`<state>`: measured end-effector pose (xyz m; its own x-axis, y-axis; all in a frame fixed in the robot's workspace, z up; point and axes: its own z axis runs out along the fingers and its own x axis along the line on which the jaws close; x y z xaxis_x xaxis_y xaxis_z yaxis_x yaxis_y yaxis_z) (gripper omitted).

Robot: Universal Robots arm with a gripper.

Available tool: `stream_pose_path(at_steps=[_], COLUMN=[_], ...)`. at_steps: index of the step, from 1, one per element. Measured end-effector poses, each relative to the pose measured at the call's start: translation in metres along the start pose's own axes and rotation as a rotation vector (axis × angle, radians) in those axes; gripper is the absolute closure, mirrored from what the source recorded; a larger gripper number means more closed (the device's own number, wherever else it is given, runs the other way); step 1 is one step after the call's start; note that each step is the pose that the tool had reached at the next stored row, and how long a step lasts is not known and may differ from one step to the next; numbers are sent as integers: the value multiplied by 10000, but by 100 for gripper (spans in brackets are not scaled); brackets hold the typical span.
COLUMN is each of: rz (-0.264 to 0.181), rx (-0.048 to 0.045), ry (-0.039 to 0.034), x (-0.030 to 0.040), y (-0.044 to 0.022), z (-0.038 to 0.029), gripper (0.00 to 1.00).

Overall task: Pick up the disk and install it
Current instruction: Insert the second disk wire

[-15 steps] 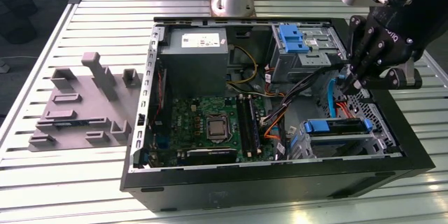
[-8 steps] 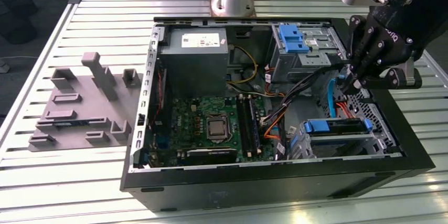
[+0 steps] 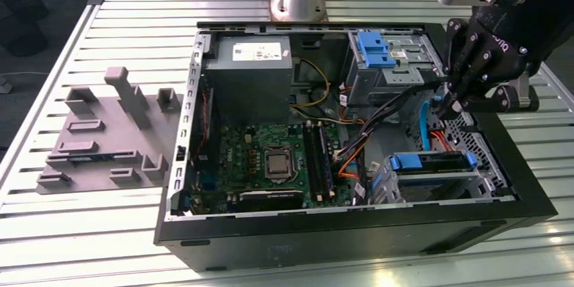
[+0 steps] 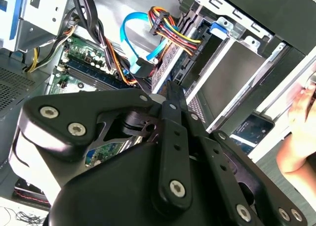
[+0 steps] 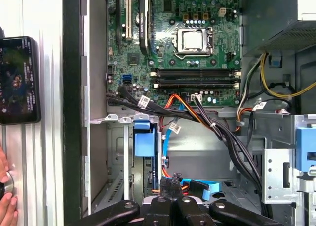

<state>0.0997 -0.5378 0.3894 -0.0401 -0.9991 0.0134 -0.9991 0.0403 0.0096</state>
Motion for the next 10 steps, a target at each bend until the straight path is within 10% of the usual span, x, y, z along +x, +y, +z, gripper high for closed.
stream_pose_path(at_steps=[10], rz=[6], rx=[0], ry=[10], x=[-277], y=[10], z=[-7], gripper=[89])
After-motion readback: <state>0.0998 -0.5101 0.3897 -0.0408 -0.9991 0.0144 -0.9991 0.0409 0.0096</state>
